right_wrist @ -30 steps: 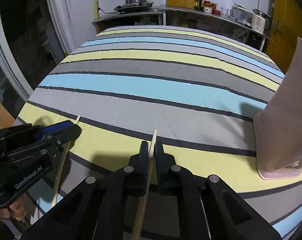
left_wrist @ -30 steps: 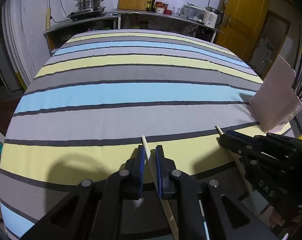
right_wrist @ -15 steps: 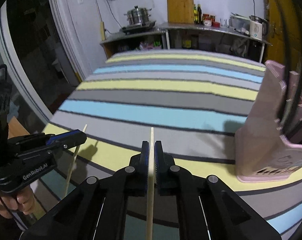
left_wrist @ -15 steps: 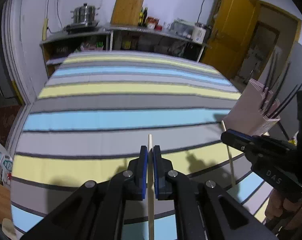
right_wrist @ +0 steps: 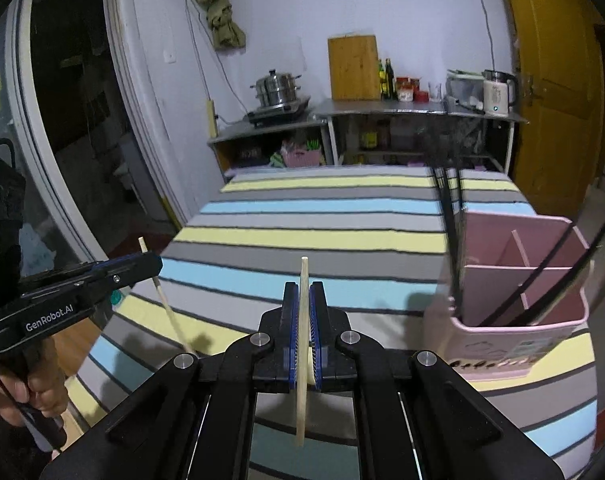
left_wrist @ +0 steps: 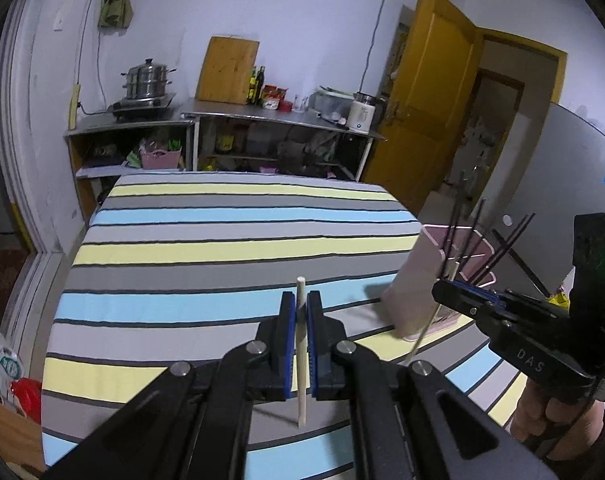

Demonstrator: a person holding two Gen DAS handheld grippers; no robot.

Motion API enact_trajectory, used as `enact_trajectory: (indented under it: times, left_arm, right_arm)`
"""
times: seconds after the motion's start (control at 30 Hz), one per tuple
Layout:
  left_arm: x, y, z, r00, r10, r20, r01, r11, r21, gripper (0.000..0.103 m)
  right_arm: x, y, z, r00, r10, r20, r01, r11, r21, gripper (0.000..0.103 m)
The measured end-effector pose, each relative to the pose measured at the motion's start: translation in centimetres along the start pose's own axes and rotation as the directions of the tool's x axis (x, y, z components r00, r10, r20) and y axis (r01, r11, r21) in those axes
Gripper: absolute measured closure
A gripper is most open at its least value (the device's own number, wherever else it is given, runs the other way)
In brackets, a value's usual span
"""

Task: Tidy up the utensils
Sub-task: 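Lift the left gripper's wooden chopstick toward the pink holder while the right gripper carries its chopstick there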

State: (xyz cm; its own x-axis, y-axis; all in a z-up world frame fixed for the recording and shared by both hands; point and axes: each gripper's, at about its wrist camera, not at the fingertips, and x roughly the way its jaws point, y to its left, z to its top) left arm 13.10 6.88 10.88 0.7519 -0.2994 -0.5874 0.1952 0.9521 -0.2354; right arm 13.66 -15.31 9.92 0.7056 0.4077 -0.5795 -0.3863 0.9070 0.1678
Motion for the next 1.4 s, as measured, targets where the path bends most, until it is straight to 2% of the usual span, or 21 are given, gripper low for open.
enact_trajectory:
  times: [0.5,0.87,1.1,1.4]
  left_arm:
    - [-0.3,-2.4,-0.3,0.999,-0.038,-0.02,0.038,0.999,0.021,0.097]
    - [1.4,-7.4,0.0,0.985,-0.158,-0.064,0.16,0.986,0.041,0.097]
    - [1.4,-10.9,2.8,0.972,-0.233,-0.036,0.235,0.97,0.063,0.097]
    - [0.5,-13.6,8.0,0.958,-0.28,0.063,0.274,0.957,0.09,0.097]
  right_arm:
    - [-3.2,-1.8,-0.9,0.999,-0.024,0.04,0.023,0.999,0.043,0.097]
    - [-7.4,-5.6,-1.4,0.991,-0.094,0.096,0.082,0.99,0.118,0.097]
    - [-10.4,-7.8,0.1,0.977,-0.147,0.157,0.123,0.98,0.156,0.097]
    - [-13.6,-9.8,4.4,0.936,-0.188,0.297,0.137,0.973,0.186,0.097]
